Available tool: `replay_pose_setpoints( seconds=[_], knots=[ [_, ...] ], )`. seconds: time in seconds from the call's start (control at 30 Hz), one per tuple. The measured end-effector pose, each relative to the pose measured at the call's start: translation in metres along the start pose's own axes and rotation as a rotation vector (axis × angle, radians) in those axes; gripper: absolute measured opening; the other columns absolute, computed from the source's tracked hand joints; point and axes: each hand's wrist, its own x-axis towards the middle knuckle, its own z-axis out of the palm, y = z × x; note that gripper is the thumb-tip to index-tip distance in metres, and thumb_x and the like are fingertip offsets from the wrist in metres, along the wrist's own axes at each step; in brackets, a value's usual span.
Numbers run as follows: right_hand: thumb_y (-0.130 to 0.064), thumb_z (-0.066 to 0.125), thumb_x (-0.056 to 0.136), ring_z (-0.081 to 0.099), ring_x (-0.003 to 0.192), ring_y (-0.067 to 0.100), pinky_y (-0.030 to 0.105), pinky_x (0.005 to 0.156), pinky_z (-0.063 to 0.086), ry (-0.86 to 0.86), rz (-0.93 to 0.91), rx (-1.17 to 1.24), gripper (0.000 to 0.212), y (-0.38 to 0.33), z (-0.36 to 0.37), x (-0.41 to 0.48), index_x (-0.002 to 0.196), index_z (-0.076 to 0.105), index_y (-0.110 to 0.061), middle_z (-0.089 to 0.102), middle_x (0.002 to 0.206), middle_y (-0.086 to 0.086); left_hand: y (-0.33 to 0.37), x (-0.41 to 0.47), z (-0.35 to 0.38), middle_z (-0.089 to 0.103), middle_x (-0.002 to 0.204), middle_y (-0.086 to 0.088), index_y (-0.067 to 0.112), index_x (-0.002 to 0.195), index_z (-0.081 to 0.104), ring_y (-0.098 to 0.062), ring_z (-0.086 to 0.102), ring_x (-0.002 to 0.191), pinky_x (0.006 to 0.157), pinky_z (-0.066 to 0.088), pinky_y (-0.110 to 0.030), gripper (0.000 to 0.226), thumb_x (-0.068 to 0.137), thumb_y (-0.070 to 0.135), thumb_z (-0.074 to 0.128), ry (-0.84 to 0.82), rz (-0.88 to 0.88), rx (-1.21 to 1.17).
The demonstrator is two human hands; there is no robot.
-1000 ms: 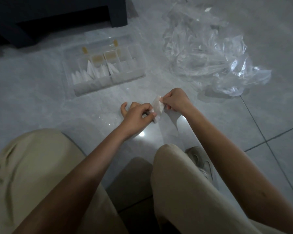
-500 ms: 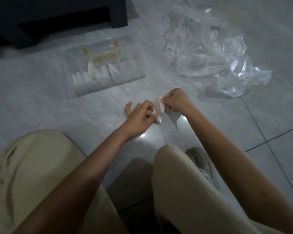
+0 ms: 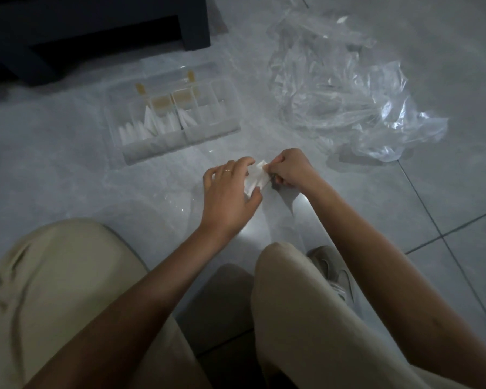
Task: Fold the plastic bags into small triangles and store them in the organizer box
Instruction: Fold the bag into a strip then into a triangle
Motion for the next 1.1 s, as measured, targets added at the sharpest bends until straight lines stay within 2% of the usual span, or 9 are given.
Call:
replay_pose_setpoints(
  seconds=[0.1,0.2,0.27,0.43,0.57,0.67,0.83,0.97,1.1],
  knots=[
    [-0.016,0.063,0.089,0.044,0.027,0.003,0.016,0.038,0.035,0.000,-0.003,0.033,0.024,0.002,0.001,0.002,0.068,0.066,-0.005,0.053,0.034,-0.005,-0.005,0.006,0.003,0.054,0.131,-0.006,0.014,0.125,0.057,-0.025,0.050,0.122,0.098,0.033,-0.041,0.045,0.081,0.025,0.059,-0.064,0.076,0.038],
    [-0.013,0.061,0.087,0.042,0.026,0.003,0.012,0.032,0.031,0.002,-0.013,0.027,0.025,0.003,0.001,0.001,0.063,0.065,-0.007,0.052,0.034,-0.006,-0.016,-0.002,0.009,0.024,0.159,-0.006,0.012,0.149,0.032,-0.017,0.019,0.147,0.116,0.007,-0.043,0.067,0.091,0.045,0.028,-0.376,0.299,0.339],
    [-0.013,0.062,0.088,0.041,0.026,0.002,0.013,0.033,0.032,0.009,-0.018,0.049,0.025,0.004,0.001,0.001,0.064,0.063,-0.009,0.051,0.033,-0.007,-0.026,-0.013,0.011,0.007,0.162,-0.006,0.010,0.154,0.011,-0.016,0.006,0.149,0.116,-0.010,-0.047,0.081,0.087,0.056,0.006,-0.525,0.299,0.482],
    [-0.020,0.063,0.090,0.045,0.029,0.002,0.015,0.037,0.036,0.026,-0.025,0.036,0.026,0.004,0.003,0.000,0.066,0.065,-0.011,0.055,0.038,-0.007,-0.036,-0.028,-0.007,-0.026,0.154,-0.006,0.011,0.151,-0.014,-0.019,-0.014,0.148,0.113,-0.016,-0.051,0.084,0.092,0.063,0.013,-0.700,0.268,0.663],
    [-0.030,0.060,0.091,0.060,0.074,0.017,0.027,0.060,0.040,0.224,-0.106,-0.259,0.019,0.005,0.009,-0.009,0.094,0.062,-0.012,0.064,0.086,0.001,-0.033,-0.029,-0.016,-0.023,0.158,-0.009,0.016,0.151,-0.017,-0.018,-0.018,0.147,0.113,-0.016,-0.052,0.084,0.095,0.064,0.024,-0.771,0.223,0.670],
    [-0.040,0.061,0.090,0.057,0.097,0.026,0.037,0.078,0.047,0.319,-0.221,-0.331,0.041,0.000,0.017,-0.018,0.115,0.052,-0.008,0.054,0.113,0.008,-0.030,-0.027,-0.018,-0.020,0.160,-0.008,0.018,0.153,-0.014,-0.017,-0.016,0.148,0.114,-0.008,-0.053,0.084,0.095,0.064,0.027,-0.793,0.202,0.640],
    [-0.034,0.068,0.085,0.059,0.099,0.026,0.033,0.072,0.043,0.195,-0.172,-0.394,0.045,-0.008,0.022,-0.014,0.117,0.049,-0.009,0.058,0.112,0.008,-0.029,-0.024,-0.023,-0.014,0.161,-0.007,0.020,0.154,-0.006,-0.016,-0.010,0.148,0.114,0.002,-0.051,0.080,0.095,0.062,0.028,-0.768,0.226,0.619],
    [-0.029,0.062,0.088,0.053,0.107,0.030,0.036,0.086,0.047,0.163,-0.194,-0.472,0.033,-0.013,0.022,-0.011,0.113,0.061,-0.007,0.053,0.118,0.012,-0.029,-0.024,-0.025,-0.012,0.161,-0.010,0.021,0.154,-0.003,-0.019,-0.008,0.149,0.114,0.003,-0.051,0.078,0.096,0.061,0.028,-0.762,0.247,0.616],
    [-0.016,0.063,0.086,0.056,0.099,0.027,0.031,0.072,0.041,0.098,-0.253,-0.410,0.014,-0.015,0.020,-0.011,0.096,0.055,-0.013,0.057,0.107,0.008,-0.031,-0.024,-0.026,-0.011,0.162,-0.010,0.027,0.154,0.001,-0.019,-0.007,0.149,0.113,0.004,-0.049,0.073,0.096,0.059,0.031,-0.754,0.260,0.572]
  ],
)
